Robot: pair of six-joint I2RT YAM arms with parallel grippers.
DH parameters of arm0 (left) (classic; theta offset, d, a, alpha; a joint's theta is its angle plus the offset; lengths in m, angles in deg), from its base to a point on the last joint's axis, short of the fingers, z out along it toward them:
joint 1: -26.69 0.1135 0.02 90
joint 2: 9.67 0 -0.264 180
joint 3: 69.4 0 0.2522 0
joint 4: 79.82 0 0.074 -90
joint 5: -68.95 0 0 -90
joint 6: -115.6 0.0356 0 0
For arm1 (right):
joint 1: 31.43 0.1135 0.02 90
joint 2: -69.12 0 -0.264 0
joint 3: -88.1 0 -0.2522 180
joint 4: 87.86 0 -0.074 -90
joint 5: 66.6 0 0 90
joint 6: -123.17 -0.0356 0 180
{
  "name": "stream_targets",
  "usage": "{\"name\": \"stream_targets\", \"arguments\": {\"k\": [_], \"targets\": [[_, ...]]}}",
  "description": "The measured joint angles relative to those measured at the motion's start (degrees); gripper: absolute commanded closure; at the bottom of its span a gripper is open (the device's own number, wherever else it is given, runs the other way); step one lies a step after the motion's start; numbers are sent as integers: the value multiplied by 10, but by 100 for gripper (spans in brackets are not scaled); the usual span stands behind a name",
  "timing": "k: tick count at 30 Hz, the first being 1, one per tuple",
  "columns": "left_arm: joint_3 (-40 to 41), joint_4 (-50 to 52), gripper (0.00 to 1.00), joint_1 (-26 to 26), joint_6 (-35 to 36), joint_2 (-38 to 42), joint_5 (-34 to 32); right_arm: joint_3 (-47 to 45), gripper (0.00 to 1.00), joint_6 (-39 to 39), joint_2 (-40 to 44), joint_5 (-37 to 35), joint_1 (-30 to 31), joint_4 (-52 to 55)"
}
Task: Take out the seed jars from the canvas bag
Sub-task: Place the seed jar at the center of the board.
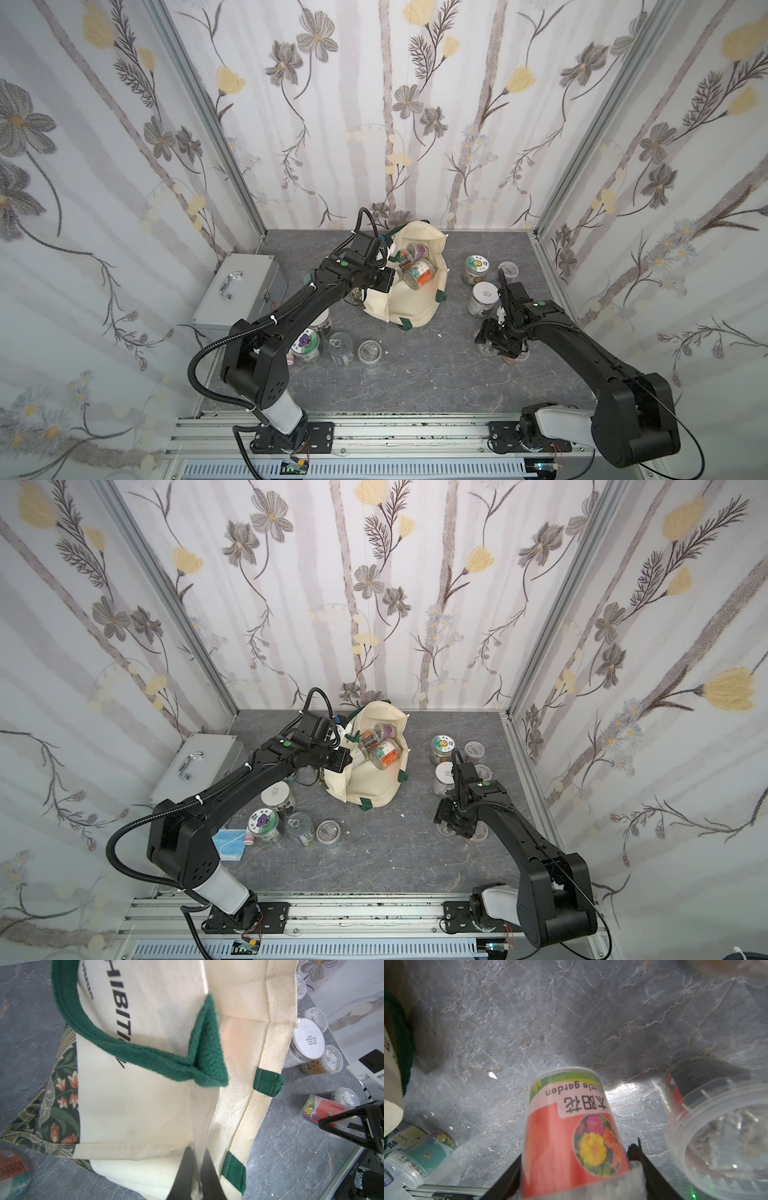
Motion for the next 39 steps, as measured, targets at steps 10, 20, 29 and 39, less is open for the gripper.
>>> {"name": "stream_targets", "arguments": {"k": [10, 20, 29, 39], "targets": [[-3, 6, 91, 0, 0, 0, 4, 41, 38, 27, -61, -15, -25, 20], [-4, 10, 91, 0, -1, 0, 8, 81, 34, 56, -122, -26, -36, 38], [-5, 12, 91, 0, -1, 0, 9, 98, 24, 70, -144, -28, -39, 43], [-5, 12, 91, 0, -1, 0, 9, 132, 1, 73, -130, -25, -40, 54]]}}
